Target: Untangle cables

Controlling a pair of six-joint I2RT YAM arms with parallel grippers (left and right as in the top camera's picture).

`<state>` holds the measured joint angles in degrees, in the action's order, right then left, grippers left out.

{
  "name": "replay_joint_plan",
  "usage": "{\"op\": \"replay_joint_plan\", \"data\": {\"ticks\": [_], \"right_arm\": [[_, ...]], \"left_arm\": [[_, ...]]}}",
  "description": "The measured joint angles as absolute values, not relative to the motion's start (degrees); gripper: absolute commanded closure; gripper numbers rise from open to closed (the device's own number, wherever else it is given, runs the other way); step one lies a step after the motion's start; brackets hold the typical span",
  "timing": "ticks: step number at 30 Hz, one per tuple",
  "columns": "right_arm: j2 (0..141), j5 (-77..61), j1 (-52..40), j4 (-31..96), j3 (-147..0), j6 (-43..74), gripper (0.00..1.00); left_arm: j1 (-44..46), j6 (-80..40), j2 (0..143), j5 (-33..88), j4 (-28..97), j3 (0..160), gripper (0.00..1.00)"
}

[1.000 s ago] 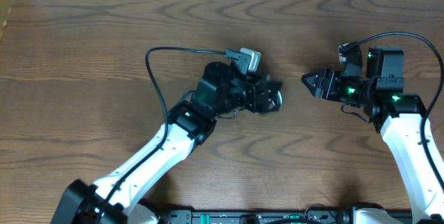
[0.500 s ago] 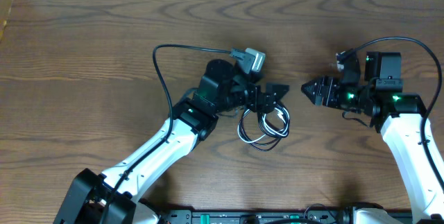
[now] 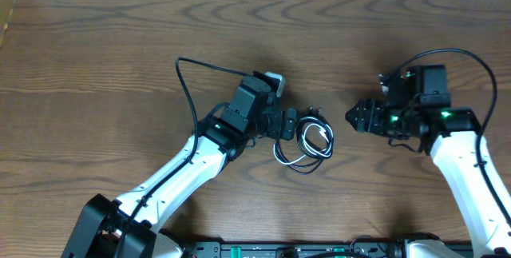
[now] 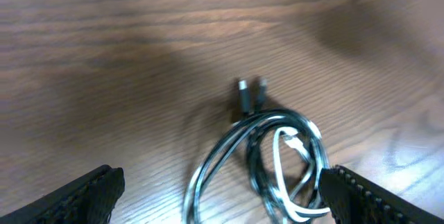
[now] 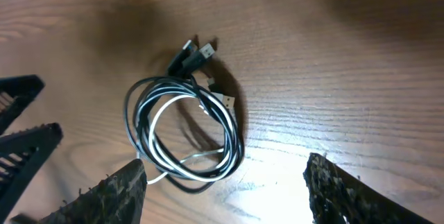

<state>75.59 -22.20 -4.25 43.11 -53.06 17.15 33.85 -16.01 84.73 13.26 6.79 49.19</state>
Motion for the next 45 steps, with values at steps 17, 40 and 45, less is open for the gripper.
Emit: {"op": "replay_joint_plan", "data": {"ticks": [17, 40, 45], "right_arm": [[76.73, -16.62, -13.28, 22.41, -38.26, 22.35, 0.37], [92.47, -14.63, -18.31, 6.02, -37.54, 22.81, 0.99], [91.77, -14.76, -18.31, 6.15, -37.54, 23.05, 0.99]], "left_arm": [[33.87, -16.05, 86.5, 11.22, 10.13, 49.19, 0.05], [33.87, -18.7, 86.52, 12.84, 12.86, 49.19, 0.04], [33.87, -21.04, 86.52, 14.96, 12.84, 49.19, 0.04]]}}
